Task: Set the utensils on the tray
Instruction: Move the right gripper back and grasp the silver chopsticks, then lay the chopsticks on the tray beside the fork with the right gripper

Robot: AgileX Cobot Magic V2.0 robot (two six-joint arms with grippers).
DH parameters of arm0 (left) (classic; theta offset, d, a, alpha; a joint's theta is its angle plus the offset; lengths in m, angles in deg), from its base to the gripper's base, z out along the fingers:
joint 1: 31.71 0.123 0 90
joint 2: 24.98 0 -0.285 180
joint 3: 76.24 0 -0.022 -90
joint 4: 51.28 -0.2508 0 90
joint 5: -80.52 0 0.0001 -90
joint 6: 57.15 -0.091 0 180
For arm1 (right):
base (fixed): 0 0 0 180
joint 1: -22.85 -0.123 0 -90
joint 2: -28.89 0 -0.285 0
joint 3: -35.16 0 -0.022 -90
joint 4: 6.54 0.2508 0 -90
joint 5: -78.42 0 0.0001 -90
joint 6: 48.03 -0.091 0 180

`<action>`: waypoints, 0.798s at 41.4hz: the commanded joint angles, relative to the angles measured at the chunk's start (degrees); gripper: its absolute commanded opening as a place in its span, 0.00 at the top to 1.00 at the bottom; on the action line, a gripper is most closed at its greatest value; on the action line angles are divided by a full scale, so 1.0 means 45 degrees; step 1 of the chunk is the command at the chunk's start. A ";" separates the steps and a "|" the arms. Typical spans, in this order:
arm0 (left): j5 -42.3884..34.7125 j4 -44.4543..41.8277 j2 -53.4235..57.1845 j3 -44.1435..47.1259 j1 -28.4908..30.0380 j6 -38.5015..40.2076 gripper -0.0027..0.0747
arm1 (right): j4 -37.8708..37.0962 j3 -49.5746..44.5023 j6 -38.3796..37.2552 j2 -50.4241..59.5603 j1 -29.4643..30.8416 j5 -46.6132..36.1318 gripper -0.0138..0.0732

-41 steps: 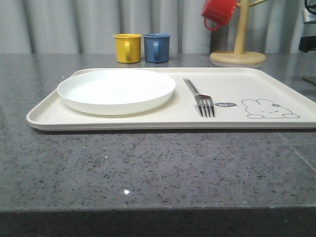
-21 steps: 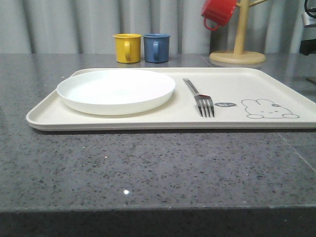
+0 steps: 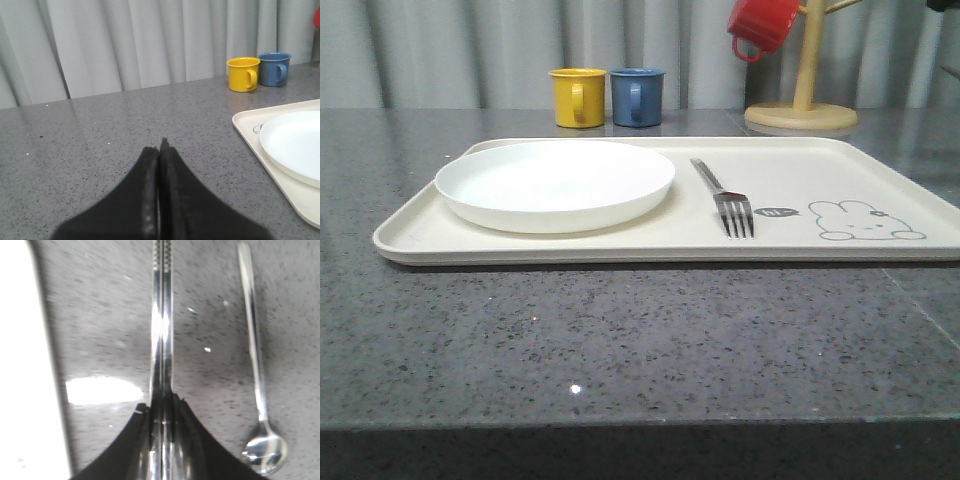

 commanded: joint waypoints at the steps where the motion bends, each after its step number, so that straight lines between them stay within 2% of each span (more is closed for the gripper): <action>1: -0.1000 0.0128 -0.0136 -0.0357 -0.0103 0.0059 0.99 | 0.0000 0.0479 -0.0330 0.0725 -0.0624 0.0962 0.74; 18: -0.1000 0.0128 -0.0136 -0.0357 -0.0103 0.0059 0.99 | 0.0307 0.0463 -0.2160 -0.0149 -0.3848 0.0468 0.74; 25: -0.1000 0.0128 -0.0136 -0.0357 -0.0103 0.0059 0.99 | 0.0661 0.0463 -0.2824 -0.0784 -0.4453 0.0151 0.74; 33: -0.1000 0.0128 -0.0136 -0.0357 -0.0103 0.0059 0.99 | 0.0688 0.0463 -0.3135 -0.1411 -0.4482 0.0179 0.74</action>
